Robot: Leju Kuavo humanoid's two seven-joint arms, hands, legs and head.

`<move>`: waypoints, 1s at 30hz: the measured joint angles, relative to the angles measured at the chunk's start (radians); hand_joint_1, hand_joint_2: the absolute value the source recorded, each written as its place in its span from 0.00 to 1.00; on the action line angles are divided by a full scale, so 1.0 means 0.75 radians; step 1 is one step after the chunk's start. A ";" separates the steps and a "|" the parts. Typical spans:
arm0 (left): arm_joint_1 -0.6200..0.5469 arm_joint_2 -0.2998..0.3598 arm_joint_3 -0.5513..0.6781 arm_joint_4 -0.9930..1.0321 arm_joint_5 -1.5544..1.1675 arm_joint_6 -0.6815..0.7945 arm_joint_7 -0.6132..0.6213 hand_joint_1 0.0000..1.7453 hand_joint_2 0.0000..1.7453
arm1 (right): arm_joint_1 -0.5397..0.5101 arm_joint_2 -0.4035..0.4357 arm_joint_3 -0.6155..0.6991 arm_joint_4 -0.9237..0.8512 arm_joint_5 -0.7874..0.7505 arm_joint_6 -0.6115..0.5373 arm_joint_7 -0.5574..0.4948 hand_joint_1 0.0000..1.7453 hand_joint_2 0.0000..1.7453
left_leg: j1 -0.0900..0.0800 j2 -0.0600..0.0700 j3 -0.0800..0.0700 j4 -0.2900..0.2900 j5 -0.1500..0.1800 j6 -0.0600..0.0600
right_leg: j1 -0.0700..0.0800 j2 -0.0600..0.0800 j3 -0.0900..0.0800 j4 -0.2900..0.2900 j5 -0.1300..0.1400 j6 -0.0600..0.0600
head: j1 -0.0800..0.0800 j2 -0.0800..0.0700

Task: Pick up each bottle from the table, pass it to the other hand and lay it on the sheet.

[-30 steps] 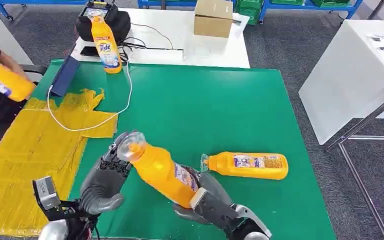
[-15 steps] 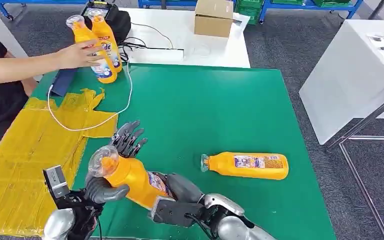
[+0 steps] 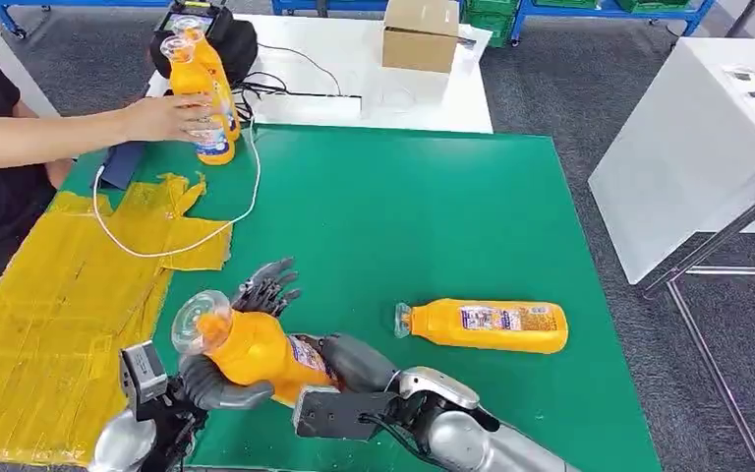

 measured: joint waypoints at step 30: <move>0.030 0.026 0.010 -0.005 -0.421 0.307 -0.118 1.00 1.00 | 0.131 -0.044 -0.010 -0.085 0.268 -0.232 0.006 0.00 1.00 | 0.000 -0.001 -0.002 0.000 0.000 0.000 | 0.000 -0.002 -0.005 0.000 0.000 0.000 | 0.000 0.000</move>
